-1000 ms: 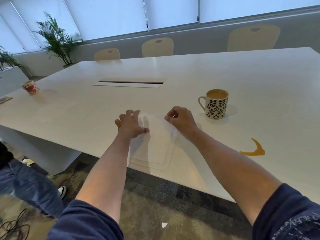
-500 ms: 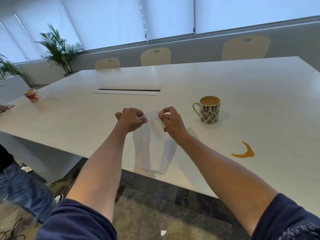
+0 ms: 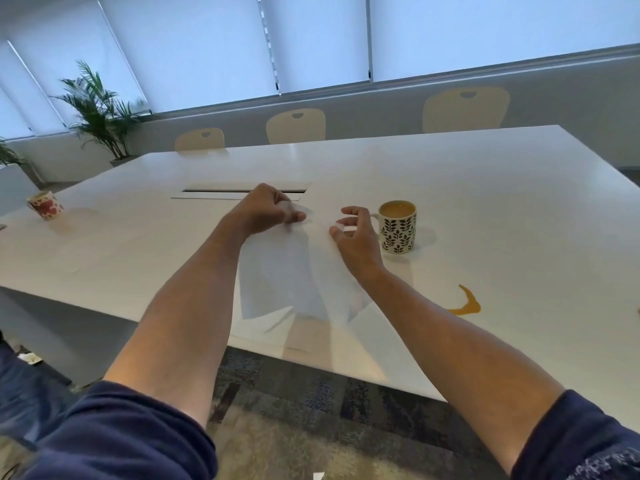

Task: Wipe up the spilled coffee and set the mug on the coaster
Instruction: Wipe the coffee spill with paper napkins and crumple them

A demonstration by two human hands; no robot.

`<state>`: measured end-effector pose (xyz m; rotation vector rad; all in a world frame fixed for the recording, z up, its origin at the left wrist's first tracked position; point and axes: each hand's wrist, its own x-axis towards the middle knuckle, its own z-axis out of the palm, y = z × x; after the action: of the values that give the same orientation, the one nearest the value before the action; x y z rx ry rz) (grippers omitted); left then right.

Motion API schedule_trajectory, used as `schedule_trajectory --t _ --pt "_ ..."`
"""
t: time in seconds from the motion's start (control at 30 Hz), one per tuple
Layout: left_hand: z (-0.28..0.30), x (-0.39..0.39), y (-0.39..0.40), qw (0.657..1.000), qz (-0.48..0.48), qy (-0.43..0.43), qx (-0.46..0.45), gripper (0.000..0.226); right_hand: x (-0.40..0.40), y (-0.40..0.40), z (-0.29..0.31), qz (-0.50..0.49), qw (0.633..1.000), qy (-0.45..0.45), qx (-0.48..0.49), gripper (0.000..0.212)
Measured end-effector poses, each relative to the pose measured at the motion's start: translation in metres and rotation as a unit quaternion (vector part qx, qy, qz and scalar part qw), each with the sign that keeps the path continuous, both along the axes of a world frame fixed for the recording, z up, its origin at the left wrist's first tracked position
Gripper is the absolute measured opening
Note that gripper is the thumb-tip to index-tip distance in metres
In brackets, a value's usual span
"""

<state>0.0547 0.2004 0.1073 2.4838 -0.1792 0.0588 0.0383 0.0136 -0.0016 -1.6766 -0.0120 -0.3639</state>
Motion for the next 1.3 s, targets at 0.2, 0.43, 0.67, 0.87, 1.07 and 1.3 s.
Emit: schedule_trajectory --t 0.2,0.43,0.67,0.87,1.07,1.3 --pt "-0.002 0.009 -0.031 0.996 -0.033 -0.004 -0.083 0.03 -0.012 -0.016 -0.006 -0.117 0.978 -0.115 -0.13 0.028" --pt "-0.002 0.016 -0.055 0.981 -0.079 0.021 -0.177 0.049 -0.025 -0.035 0.002 -0.044 0.99 -0.118 -0.058 0.033" --pt "-0.003 0.016 -0.085 0.968 -0.126 0.106 -0.191 0.02 -0.025 -0.063 0.008 -0.02 0.998 -0.055 -0.002 0.047" --pt "-0.01 0.018 -0.103 0.95 -0.204 0.16 -0.175 0.027 -0.024 -0.094 0.013 0.082 0.994 -0.034 0.059 0.041" --pt "-0.001 0.025 -0.122 0.942 -0.232 0.126 -0.208 0.018 -0.019 -0.12 0.034 0.125 0.992 -0.002 0.001 0.053" --pt "0.015 0.024 -0.149 0.937 -0.249 0.026 -0.245 0.011 -0.001 -0.144 0.058 0.145 0.989 -0.016 0.027 0.063"
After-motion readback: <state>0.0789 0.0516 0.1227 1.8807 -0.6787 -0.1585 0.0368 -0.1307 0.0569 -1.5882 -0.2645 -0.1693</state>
